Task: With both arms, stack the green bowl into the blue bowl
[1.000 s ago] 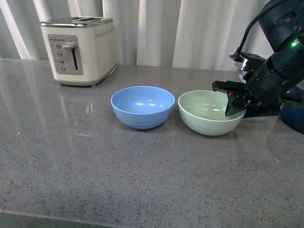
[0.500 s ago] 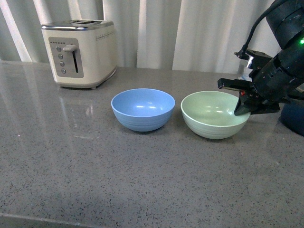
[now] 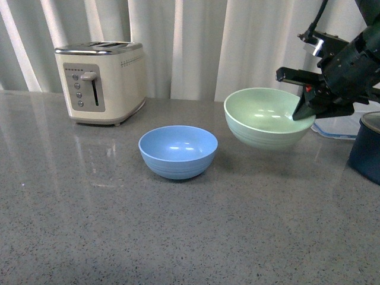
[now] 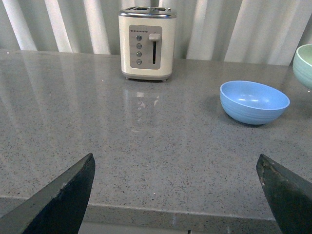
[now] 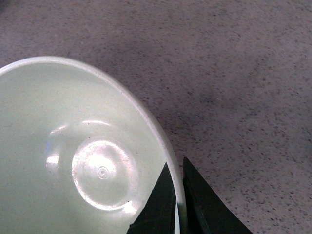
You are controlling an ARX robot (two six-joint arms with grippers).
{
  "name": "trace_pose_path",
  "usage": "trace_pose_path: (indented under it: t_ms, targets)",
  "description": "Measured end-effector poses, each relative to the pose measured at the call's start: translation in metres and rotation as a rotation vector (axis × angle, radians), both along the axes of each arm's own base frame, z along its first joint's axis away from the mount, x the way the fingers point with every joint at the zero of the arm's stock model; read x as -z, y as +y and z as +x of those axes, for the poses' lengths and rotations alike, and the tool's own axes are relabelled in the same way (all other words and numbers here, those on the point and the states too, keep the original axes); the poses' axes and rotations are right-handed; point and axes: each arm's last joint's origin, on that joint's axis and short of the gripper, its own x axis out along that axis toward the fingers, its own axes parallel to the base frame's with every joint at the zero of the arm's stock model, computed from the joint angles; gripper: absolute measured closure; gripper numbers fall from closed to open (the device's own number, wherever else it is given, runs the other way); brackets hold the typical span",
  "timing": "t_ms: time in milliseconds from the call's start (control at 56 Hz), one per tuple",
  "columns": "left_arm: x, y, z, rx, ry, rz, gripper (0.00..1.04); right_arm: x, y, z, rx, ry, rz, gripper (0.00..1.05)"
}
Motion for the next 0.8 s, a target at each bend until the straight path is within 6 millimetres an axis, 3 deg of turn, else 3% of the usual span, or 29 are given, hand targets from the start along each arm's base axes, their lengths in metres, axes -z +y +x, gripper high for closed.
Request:
trace_pose_path:
  t_ms: [357,571,804]
  targets:
    - [0.000,0.000,0.000,0.000,0.000,0.000,0.07,-0.018,0.046,-0.002,-0.118,-0.036,0.014,1.04]
    - [0.000,0.000,0.000,0.000,0.000,0.000,0.07,-0.003,0.076,0.005,-0.187,0.000,0.016,1.04]
    - [0.000,0.000,0.000,0.000,0.000,0.000,0.07,0.004,0.094,0.018,-0.224,0.009,0.018,1.04]
